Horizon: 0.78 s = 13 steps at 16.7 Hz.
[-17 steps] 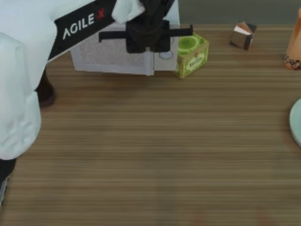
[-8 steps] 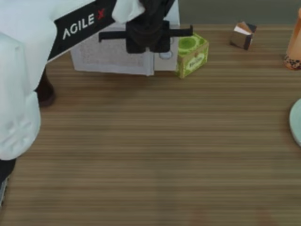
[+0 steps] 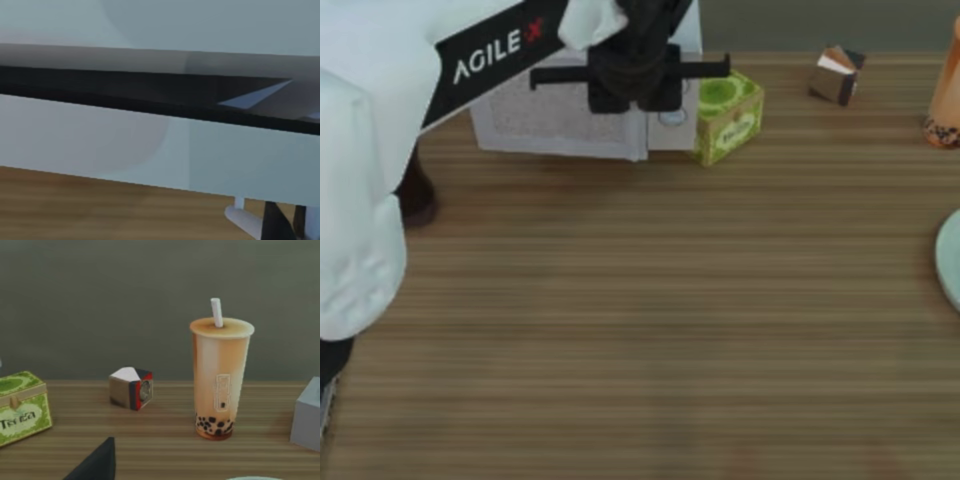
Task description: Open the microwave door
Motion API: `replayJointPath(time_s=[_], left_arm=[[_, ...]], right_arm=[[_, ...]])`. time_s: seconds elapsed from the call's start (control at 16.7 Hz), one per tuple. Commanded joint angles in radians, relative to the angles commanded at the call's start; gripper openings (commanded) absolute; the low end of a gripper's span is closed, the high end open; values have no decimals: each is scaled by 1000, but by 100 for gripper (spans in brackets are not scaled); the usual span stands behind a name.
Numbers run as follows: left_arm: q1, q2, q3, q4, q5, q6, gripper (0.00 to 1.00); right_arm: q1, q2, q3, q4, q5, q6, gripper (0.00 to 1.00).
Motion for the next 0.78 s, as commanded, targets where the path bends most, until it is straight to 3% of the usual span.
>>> replayJointPath(time_s=[0.48, 0.78], left_arm=[[-4, 0, -1, 4, 7, -2, 0], [4, -73, -123, 67, 31, 65, 0]], right_arm=[[0, 0, 0, 0, 0, 0, 100], [0, 0, 0, 0, 0, 0, 100]])
